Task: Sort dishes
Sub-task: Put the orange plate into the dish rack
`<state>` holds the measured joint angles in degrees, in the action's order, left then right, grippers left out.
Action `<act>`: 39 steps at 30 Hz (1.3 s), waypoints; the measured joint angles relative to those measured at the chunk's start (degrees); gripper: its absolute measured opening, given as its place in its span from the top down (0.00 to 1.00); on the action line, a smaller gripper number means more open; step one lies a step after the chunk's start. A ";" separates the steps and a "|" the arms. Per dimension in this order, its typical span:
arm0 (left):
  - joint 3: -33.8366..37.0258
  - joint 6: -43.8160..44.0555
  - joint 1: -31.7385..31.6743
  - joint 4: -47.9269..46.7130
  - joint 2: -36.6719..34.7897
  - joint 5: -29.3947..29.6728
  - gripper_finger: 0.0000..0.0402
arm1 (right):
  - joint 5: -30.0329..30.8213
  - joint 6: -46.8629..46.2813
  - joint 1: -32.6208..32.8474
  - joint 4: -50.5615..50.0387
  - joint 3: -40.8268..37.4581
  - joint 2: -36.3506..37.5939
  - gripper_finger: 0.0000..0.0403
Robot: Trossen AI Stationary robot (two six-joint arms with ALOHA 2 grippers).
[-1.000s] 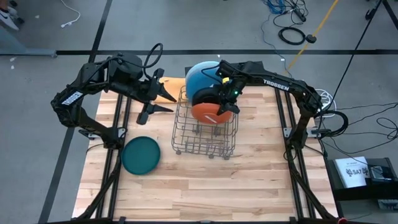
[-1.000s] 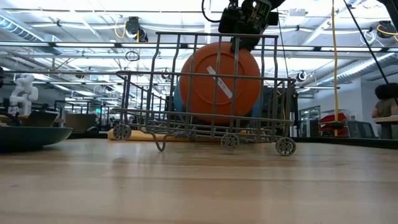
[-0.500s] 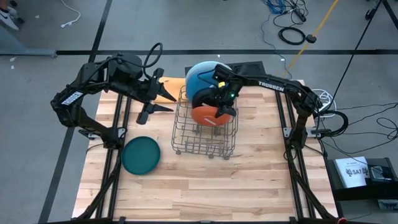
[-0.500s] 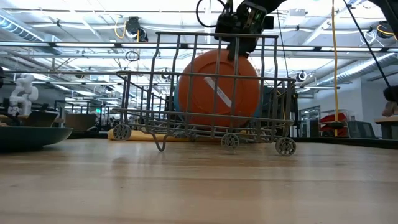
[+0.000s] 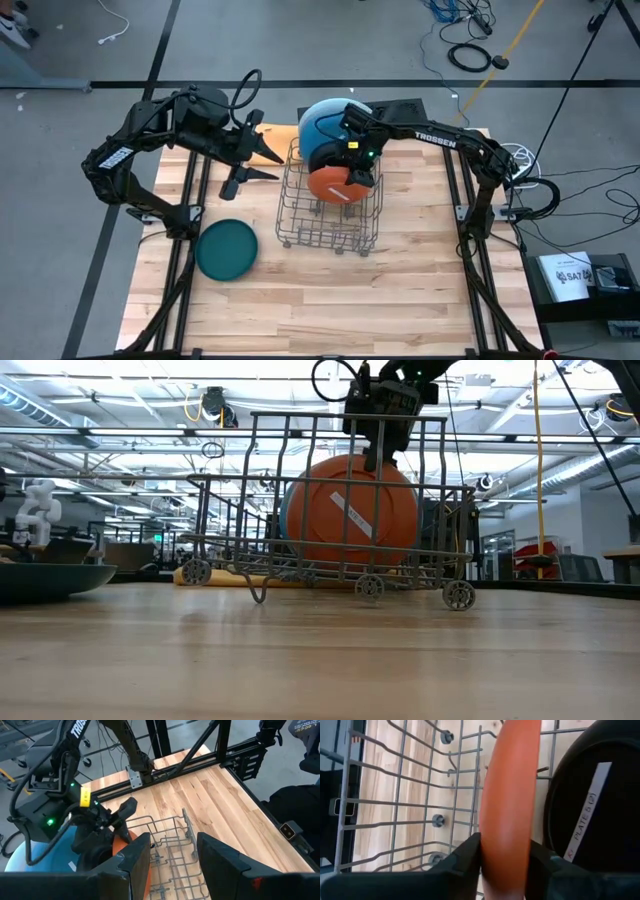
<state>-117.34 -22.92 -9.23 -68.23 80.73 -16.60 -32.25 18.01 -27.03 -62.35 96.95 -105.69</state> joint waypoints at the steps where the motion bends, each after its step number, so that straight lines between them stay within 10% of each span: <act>1: -0.01 0.00 0.00 0.00 0.00 0.00 0.59 | 0.20 0.01 0.04 -0.04 0.00 0.00 0.73; 15: -0.02 0.00 0.00 -0.02 0.00 -0.02 0.59 | 2.16 2.57 0.86 2.16 0.00 3.84 0.56; 39: -0.02 0.00 0.00 0.00 0.00 -0.02 0.59 | 44.07 8.23 10.30 7.56 0.07 6.80 0.45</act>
<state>-117.36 -22.92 -9.23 -68.23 80.73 -16.62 11.83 26.24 -16.72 -54.79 97.01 -98.89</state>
